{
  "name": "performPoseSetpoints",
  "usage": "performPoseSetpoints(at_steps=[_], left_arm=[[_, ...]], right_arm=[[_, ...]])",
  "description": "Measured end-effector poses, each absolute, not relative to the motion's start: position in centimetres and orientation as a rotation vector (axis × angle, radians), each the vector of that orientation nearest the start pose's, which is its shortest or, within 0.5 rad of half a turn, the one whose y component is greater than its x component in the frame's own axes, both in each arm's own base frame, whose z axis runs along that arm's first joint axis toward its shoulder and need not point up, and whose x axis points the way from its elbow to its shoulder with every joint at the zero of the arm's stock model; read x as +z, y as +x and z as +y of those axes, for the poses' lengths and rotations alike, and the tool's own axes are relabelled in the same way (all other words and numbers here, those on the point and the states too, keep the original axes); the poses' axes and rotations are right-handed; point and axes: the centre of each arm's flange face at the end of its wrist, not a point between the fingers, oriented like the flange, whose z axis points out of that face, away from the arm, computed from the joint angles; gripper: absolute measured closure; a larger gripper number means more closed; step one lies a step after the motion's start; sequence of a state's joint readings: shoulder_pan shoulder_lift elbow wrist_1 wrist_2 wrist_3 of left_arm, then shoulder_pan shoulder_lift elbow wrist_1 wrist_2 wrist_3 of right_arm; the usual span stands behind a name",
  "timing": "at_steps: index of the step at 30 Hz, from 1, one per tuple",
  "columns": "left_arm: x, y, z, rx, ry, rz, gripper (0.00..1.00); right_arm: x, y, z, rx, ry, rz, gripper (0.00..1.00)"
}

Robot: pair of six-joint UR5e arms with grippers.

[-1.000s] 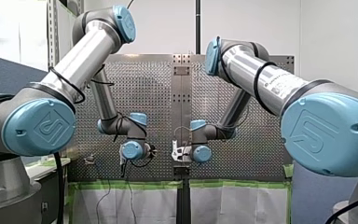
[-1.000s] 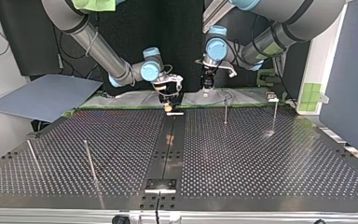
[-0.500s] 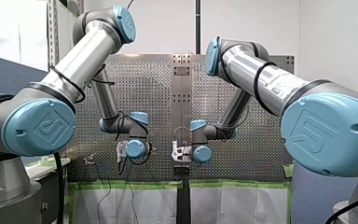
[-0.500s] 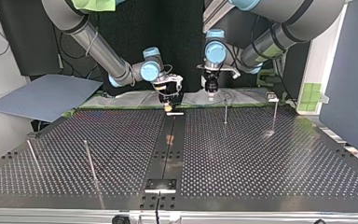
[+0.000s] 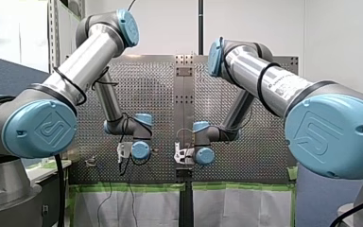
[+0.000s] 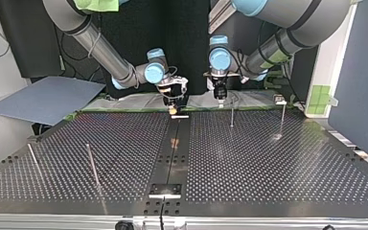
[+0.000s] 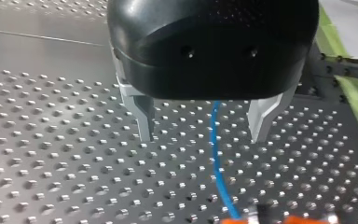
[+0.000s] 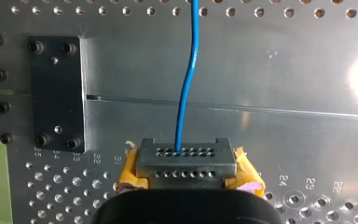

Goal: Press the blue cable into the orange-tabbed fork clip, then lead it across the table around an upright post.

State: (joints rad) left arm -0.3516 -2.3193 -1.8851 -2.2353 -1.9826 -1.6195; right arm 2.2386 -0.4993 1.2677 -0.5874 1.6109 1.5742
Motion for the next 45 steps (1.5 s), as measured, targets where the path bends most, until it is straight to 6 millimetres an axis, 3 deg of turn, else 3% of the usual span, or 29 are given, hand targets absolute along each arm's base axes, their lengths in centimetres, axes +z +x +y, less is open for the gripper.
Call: performPoseSetpoints(at_steps=[11, 18, 26, 35, 45], left_arm=[[-1.4, 50.6, -28.5, 0.051, -0.058, 1.764, 0.00], [-2.3, 50.5, -28.6, 0.060, -0.071, 1.812, 0.00], [-2.0, 50.5, -28.7, 0.033, -0.112, 1.817, 0.00], [0.3, 51.3, -29.1, 0.007, -0.127, 1.767, 0.00], [0.6, 51.4, -29.4, 0.035, -0.091, 1.756, 0.00]], right_arm=[[-2.3, 55.6, -49.7, 1.517, 1.828, -0.927, 1.00], [-2.3, 55.6, -49.7, 1.516, 1.829, -0.928, 1.00], [-2.3, 55.5, -49.8, 1.515, 1.828, -0.929, 1.00], [-2.3, 55.5, -49.9, 1.514, 1.829, -0.930, 1.00], [-2.3, 55.4, -49.9, 1.513, 1.831, -0.931, 1.00]])
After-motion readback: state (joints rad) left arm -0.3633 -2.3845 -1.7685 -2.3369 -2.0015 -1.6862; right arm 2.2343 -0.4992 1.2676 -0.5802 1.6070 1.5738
